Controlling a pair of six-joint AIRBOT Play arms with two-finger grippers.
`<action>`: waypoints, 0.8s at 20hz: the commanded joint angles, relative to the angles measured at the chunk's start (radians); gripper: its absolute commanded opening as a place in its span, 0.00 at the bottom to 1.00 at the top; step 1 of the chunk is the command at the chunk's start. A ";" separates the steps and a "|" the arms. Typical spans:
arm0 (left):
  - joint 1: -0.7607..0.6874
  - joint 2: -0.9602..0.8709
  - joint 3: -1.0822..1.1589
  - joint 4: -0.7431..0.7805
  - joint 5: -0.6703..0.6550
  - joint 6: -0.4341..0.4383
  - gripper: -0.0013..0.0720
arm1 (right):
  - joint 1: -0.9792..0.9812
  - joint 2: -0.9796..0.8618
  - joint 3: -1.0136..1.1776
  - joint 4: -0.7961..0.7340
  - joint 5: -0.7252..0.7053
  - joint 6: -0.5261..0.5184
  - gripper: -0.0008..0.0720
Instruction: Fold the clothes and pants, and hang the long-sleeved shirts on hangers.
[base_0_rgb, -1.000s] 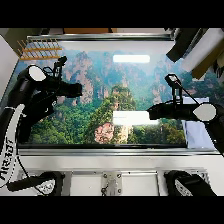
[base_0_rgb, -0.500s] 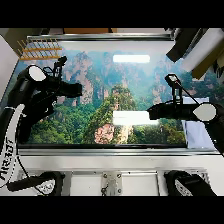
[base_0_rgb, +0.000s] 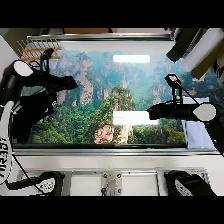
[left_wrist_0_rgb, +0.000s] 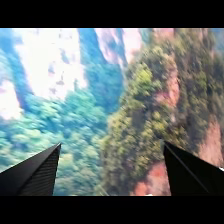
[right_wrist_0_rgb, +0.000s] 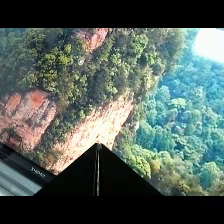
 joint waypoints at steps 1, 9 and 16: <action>0.113 0.000 0.070 0.101 0.006 0.052 0.99 | 0.001 -0.001 0.001 0.000 0.000 0.000 0.03; 0.233 -0.055 -0.130 0.491 0.240 0.023 0.99 | 0.001 -0.001 0.001 0.000 0.000 0.000 0.03; 0.223 -0.223 -0.127 0.492 0.229 -0.009 0.42 | 0.001 -0.001 0.001 0.000 0.000 0.000 0.03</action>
